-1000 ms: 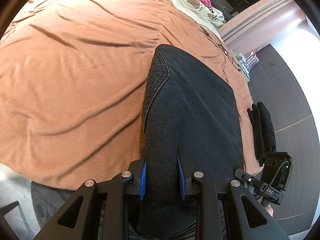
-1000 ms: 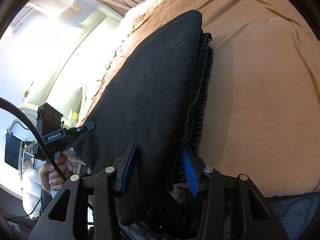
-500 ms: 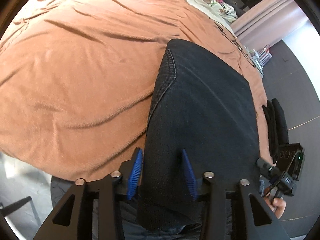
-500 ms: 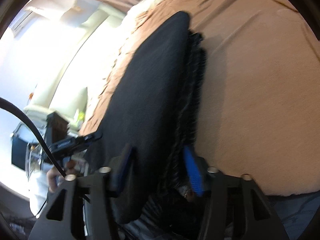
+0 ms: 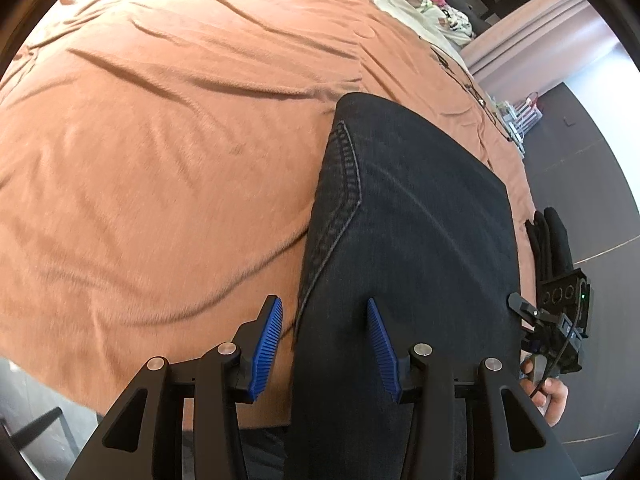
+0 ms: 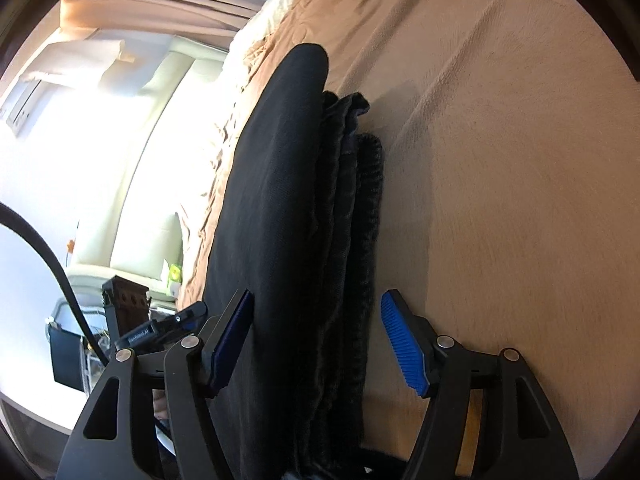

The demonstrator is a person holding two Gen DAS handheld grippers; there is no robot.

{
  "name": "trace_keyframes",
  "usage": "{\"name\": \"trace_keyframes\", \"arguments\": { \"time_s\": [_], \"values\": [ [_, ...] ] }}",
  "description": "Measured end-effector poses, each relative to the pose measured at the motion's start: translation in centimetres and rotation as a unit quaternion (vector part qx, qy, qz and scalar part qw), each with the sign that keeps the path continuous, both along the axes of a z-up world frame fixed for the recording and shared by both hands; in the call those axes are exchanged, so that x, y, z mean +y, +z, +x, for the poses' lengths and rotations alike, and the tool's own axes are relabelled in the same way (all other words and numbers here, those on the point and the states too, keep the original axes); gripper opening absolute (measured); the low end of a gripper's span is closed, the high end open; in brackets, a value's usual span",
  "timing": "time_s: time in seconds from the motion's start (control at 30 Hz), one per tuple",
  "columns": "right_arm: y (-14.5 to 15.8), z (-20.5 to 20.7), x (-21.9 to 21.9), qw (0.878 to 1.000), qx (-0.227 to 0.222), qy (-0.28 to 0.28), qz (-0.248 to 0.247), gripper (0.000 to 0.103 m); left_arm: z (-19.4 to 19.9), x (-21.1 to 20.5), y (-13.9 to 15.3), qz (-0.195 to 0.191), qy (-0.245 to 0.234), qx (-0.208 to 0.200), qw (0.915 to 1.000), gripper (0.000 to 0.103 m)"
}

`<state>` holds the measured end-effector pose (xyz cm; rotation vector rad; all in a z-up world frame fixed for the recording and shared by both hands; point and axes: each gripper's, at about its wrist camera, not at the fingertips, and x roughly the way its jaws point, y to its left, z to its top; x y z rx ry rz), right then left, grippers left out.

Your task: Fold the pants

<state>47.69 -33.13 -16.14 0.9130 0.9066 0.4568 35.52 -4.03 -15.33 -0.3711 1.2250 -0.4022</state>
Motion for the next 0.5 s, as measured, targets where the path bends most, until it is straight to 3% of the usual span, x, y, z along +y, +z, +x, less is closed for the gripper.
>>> {"name": "trace_keyframes", "arguments": {
  "time_s": [0.5],
  "values": [
    [-0.6, 0.8, 0.0, 0.999, 0.009, 0.029, 0.016, 0.065, 3.6, -1.2, -1.1, -0.023, -0.013, 0.012, 0.9996, 0.047]
  ]
}}
